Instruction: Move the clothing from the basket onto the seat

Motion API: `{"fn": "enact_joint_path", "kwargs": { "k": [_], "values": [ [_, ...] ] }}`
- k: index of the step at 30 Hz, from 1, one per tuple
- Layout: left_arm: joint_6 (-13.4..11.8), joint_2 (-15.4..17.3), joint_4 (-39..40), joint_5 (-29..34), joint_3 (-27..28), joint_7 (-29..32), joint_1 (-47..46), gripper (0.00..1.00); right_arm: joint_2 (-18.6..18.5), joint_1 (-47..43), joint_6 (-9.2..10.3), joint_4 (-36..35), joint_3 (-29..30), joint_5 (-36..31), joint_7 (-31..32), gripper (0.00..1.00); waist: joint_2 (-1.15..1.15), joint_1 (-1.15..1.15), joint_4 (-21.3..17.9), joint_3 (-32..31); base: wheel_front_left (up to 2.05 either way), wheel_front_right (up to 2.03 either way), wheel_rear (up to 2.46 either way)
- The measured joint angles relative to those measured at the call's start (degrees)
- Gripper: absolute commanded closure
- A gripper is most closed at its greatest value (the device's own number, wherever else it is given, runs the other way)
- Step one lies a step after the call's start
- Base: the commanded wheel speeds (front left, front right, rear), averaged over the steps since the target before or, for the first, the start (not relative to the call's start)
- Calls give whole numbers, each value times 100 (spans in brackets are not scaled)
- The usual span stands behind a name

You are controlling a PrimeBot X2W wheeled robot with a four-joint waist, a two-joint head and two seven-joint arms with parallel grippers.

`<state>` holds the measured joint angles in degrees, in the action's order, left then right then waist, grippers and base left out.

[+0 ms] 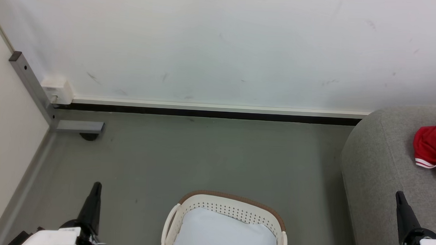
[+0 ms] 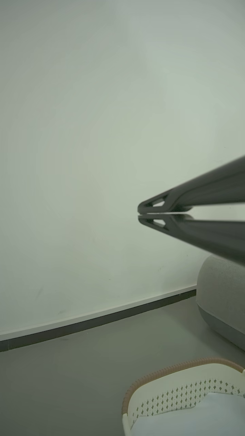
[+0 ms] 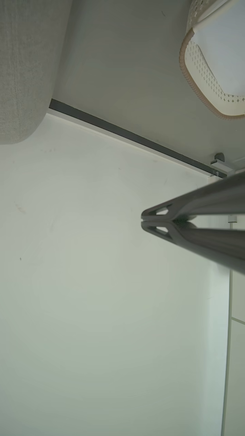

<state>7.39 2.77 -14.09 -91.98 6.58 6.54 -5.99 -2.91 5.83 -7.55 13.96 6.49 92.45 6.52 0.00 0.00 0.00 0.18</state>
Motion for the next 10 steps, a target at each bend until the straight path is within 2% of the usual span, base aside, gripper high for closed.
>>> {"fn": "enact_joint_path", "kwargs": {
  "k": [10],
  "values": [
    [0,0,0,0,0,0,0,100,1,0,0,1,0,0,1,100,0,0,0,0,0,0,0]
  ]
}}
